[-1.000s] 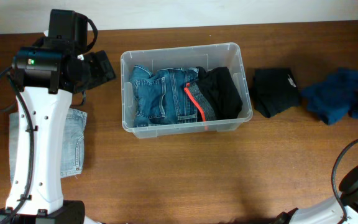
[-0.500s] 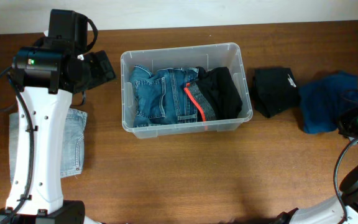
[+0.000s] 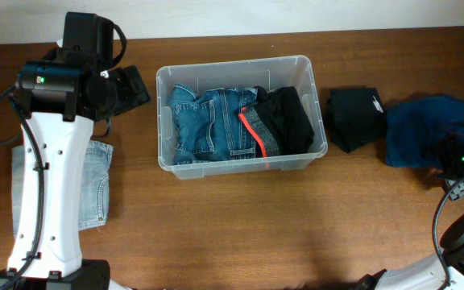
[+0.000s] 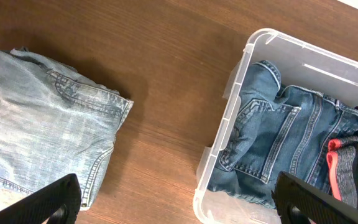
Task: Pack container
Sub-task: 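Lower the right gripper onto the teal-blue garment at the right edge, then close the right gripper on the teal-blue garment and lift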
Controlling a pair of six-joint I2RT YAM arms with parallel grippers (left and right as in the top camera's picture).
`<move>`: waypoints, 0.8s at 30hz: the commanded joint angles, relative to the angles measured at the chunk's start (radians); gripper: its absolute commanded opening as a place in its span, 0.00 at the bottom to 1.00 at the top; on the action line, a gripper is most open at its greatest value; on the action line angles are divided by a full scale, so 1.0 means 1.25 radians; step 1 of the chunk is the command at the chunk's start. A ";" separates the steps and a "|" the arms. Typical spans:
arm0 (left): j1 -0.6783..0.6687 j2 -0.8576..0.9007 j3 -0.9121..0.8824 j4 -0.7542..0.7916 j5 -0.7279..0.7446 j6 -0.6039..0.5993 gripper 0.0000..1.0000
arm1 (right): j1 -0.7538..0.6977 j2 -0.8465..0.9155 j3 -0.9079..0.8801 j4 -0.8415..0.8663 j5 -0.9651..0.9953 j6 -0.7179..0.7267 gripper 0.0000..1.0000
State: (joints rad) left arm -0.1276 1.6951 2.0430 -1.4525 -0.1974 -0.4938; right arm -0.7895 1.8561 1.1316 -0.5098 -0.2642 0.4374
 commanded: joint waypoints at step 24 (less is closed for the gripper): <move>0.003 0.003 -0.002 0.000 -0.001 0.008 1.00 | 0.003 0.013 -0.153 0.341 -0.137 0.222 0.99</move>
State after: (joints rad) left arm -0.1276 1.6951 2.0430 -1.4525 -0.1974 -0.4942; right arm -0.7914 1.8362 0.9726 -0.0902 -0.4103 0.6682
